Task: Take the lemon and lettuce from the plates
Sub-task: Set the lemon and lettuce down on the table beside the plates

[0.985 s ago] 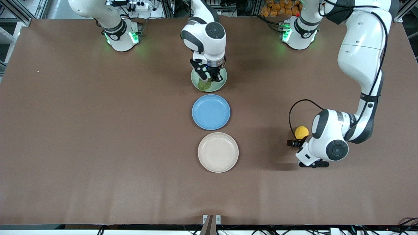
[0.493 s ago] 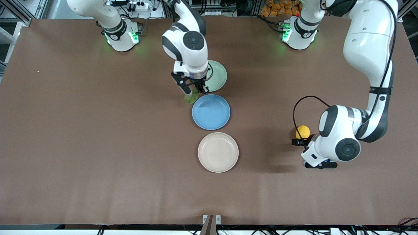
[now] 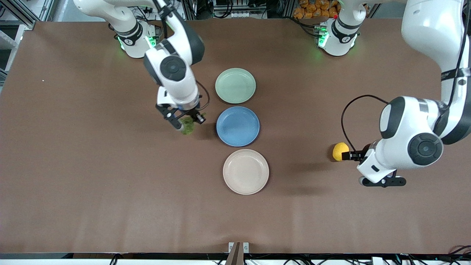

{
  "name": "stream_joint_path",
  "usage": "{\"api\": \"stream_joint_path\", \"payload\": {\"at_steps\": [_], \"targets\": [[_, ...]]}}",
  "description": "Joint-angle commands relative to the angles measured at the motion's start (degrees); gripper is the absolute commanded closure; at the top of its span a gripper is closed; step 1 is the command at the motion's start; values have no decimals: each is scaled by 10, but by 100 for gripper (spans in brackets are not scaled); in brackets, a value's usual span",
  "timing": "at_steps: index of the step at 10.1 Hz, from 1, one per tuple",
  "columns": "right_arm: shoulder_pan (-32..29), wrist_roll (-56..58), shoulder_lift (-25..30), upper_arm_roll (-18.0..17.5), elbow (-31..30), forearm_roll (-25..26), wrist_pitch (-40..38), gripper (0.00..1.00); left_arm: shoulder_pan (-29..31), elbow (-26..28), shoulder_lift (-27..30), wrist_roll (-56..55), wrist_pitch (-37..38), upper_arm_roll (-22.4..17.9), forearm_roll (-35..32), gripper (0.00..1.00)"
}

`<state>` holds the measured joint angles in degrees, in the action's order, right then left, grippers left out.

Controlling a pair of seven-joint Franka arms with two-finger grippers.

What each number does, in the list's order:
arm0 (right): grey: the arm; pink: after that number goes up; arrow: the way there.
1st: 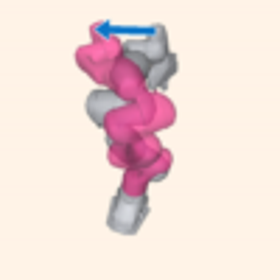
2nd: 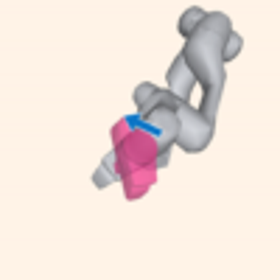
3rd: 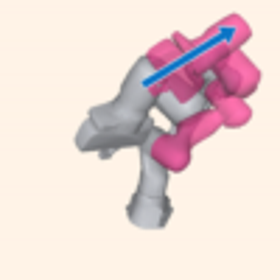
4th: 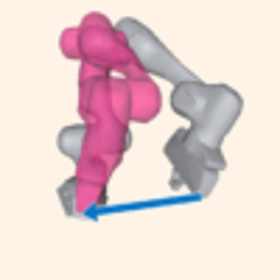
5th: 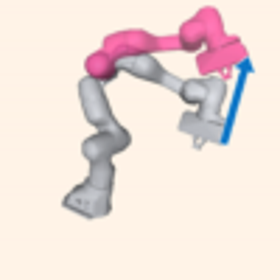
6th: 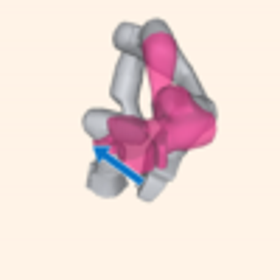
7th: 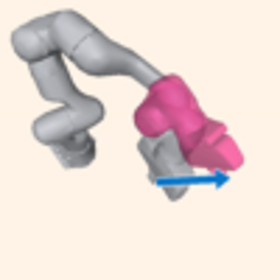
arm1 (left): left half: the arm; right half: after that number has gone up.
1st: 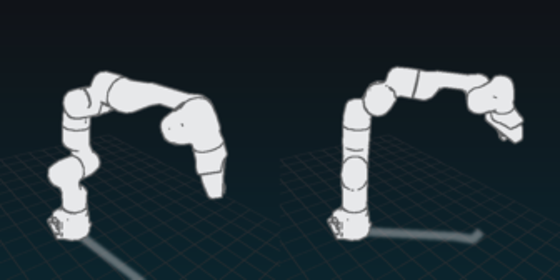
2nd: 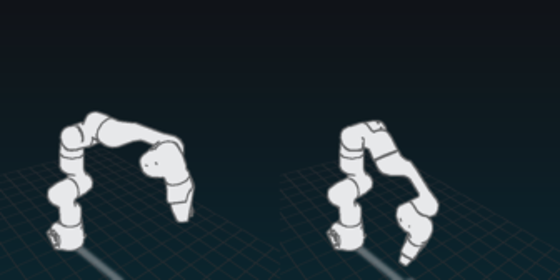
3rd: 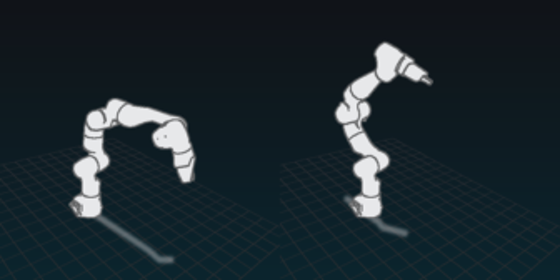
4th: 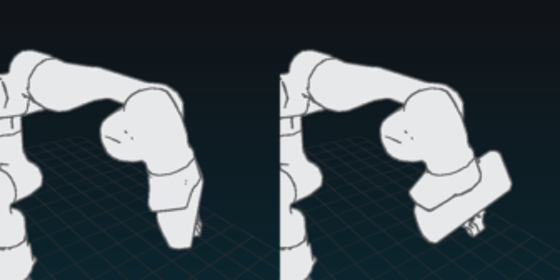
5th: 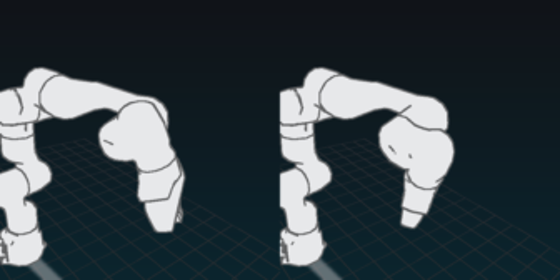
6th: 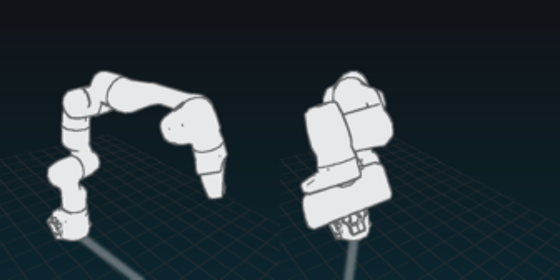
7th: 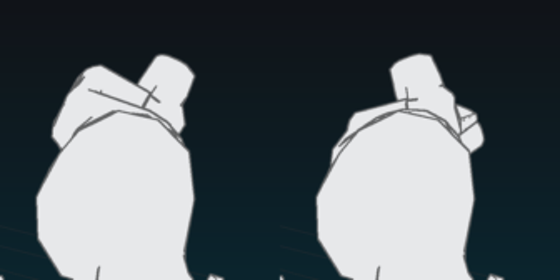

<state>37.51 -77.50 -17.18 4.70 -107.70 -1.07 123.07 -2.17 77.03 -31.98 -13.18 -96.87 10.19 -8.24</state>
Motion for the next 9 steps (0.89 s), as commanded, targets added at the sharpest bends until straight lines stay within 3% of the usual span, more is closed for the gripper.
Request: {"api": "stream_joint_path", "payload": {"at_steps": [1,4,6,9], "targets": [[-61,81,14,-7,-9,5,-4,100,5,-23,26,10,79,2,-4,0],[-141,194,44,-7,-8,5,-48,100,7,-38,77,31,163,2,-2,0],[-202,289,64,-7,-7,5,-64,100,36,-16,127,68,187,-1,39,0],[-262,362,62,-7,-10,5,-64,100,38,-7,155,54,186,0,49,0]]}}
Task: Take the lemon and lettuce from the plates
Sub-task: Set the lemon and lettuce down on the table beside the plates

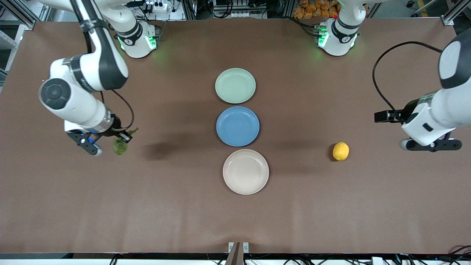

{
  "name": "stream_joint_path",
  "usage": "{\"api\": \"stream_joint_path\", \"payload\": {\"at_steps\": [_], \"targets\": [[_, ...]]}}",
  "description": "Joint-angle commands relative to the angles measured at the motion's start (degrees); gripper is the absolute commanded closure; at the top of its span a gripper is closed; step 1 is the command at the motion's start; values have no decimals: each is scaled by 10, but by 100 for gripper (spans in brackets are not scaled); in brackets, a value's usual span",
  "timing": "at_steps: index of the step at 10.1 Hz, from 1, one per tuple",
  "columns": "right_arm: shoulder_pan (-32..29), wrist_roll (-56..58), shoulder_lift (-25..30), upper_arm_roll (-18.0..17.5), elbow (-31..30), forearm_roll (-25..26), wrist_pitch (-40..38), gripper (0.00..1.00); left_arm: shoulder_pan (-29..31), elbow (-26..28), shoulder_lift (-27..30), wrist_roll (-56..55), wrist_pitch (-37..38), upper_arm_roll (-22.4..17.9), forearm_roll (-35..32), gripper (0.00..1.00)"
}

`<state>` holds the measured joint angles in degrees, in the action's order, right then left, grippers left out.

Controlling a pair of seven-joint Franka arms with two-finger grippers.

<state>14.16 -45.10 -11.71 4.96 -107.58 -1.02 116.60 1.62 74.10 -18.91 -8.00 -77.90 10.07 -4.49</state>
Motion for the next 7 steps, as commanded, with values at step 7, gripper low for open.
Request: {"api": "stream_joint_path", "payload": {"at_steps": [7], "targets": [[-102,142,-42,-9,-45,3,79,86,-2,82,145,-90,-4,28,12,0]]}}
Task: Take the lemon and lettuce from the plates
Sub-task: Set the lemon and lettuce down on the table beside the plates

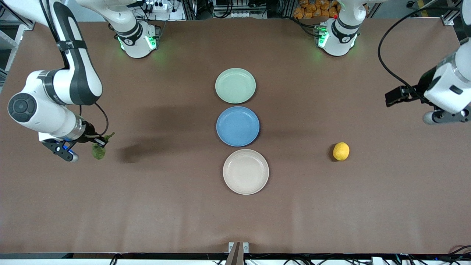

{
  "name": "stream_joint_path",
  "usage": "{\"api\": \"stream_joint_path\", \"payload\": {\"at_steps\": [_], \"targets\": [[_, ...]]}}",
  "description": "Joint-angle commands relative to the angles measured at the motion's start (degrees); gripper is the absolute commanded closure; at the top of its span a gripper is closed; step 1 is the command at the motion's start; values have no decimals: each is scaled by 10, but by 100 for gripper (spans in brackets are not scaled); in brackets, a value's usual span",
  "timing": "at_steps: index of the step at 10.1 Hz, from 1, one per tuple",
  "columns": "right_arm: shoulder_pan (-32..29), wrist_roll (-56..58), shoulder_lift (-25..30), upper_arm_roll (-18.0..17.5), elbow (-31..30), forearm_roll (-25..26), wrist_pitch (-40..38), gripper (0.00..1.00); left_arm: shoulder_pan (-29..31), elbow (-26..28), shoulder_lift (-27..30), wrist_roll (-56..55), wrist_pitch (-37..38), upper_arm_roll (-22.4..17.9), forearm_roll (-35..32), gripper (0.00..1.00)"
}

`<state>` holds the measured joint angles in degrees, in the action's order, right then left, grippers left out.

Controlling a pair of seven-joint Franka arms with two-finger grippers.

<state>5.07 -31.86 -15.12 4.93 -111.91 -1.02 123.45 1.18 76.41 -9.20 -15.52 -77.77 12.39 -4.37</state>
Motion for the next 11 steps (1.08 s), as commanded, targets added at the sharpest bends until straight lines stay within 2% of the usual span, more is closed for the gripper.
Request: {"api": "stream_joint_path", "payload": {"at_steps": [1,2,4,6,8,11], "targets": [[-12,8,-10,-9,-2,2,10,44,7,71,58,-8,-6,6,10,0],[-18,2,-10,-10,-2,-2,9,0,14,73,59,0,-8,6,10,0],[-24,9,-9,-10,-1,-2,10,0,42,73,59,77,-10,6,10,0],[-25,39,-8,-9,1,4,19,0,54,75,60,95,-18,6,11,0],[-54,118,0,-9,0,4,12,0,54,173,117,87,-93,4,20,0],[-54,151,26,-14,-15,4,2,0,66,173,114,66,-99,2,36,0]]}}
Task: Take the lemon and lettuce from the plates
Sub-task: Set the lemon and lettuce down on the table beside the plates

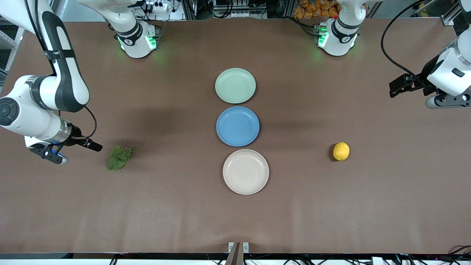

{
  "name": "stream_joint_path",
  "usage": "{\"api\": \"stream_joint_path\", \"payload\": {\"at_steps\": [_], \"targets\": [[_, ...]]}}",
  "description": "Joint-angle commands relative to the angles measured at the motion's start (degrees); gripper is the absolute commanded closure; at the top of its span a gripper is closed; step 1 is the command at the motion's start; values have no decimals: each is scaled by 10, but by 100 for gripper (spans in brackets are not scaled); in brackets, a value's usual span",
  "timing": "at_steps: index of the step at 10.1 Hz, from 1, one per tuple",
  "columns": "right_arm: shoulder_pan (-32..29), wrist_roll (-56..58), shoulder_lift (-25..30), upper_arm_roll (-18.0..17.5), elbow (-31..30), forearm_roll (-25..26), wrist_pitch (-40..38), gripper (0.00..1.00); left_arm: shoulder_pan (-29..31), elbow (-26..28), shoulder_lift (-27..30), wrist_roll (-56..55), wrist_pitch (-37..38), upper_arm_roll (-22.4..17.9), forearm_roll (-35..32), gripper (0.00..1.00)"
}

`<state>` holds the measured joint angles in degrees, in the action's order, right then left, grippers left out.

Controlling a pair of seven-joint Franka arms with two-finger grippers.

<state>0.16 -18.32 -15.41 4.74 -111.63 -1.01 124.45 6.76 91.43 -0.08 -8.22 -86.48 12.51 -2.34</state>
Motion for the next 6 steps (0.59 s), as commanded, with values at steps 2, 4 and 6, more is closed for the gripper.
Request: {"api": "stream_joint_path", "payload": {"at_steps": [2,4,6], "targets": [[-4,64,85,-30,-70,4,-1,0,22,21,27,-3,-9,1,16,0],[14,65,132,-46,-117,4,6,0,31,25,40,-5,3,1,22,0],[15,66,159,-59,-165,4,31,0,31,25,41,-6,3,1,22,0]]}}
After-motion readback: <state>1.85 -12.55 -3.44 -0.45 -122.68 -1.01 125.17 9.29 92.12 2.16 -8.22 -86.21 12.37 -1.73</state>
